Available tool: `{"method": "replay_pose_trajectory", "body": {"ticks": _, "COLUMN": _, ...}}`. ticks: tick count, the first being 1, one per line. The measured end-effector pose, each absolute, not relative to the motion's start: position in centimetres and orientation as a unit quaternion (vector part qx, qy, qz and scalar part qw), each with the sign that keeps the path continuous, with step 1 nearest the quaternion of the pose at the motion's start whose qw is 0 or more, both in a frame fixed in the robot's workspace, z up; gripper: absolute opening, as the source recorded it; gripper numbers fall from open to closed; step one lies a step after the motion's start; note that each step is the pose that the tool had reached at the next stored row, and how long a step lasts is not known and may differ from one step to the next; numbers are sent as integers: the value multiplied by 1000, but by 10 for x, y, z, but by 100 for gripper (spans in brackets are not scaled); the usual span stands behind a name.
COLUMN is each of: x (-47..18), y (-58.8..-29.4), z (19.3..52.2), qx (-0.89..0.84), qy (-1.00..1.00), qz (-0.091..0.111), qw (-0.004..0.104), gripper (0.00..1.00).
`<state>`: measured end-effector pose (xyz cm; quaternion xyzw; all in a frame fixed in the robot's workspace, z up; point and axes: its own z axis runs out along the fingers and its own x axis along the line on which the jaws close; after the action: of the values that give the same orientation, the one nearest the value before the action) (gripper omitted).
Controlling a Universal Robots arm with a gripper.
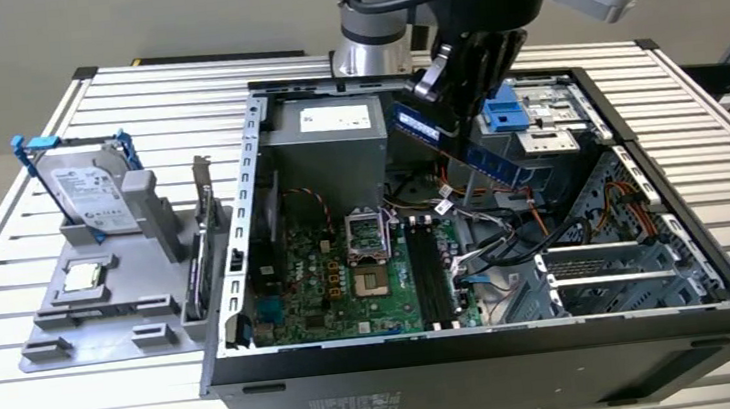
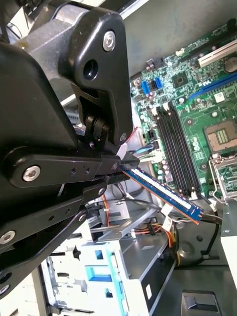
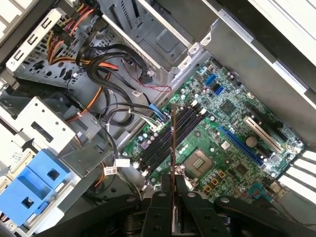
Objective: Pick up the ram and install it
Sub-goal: 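Insert the ram into the slot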
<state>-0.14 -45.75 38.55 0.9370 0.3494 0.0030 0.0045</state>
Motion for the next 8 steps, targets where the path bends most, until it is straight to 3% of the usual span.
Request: {"method": "replay_pose_trajectory", "body": {"ticks": 8, "x": -1, "y": -458, "z": 385, "qx": 941, "qy": 337, "qz": 3, "qw": 4, "gripper": 0}}
